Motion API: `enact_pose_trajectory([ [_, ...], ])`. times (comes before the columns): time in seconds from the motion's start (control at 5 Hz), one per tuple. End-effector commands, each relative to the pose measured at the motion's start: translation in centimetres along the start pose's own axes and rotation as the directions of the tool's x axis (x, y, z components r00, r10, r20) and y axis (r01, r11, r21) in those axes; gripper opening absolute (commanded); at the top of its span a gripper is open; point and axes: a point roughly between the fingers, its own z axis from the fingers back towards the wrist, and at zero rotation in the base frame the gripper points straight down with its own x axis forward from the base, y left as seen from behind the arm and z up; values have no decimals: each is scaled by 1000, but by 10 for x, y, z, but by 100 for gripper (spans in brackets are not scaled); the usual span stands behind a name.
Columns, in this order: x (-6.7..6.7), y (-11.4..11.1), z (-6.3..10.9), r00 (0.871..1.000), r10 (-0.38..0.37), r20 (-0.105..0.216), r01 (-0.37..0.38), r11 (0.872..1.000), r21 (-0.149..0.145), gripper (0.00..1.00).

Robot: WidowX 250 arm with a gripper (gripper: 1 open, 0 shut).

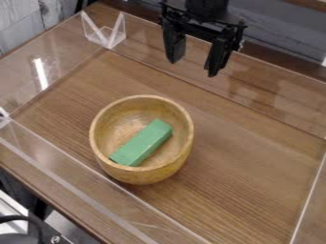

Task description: Remove the green block from inside the brown bowl and put it on the table

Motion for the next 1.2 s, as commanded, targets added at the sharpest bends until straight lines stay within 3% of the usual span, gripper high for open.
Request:
enact_pose_trajectory([
  [0.0, -10, 10, -7, 1000, 12, -6, -12, 1000, -4, 100],
  [0.2, -46, 32, -51, 997, 16, -74, -17, 1000, -14, 100],
  [0.4, -85, 56, -79, 999, 13, -30, -14, 1000, -19, 100],
  [0.6, -86, 51, -89, 1000, 0, 16, 0, 1000, -26, 100],
  [0.8, -85, 50, -94, 1000, 3, 14, -2, 999, -36, 0],
  [1.0, -86, 47, -95, 1000, 8, 0, -8, 999, -50, 0],
])
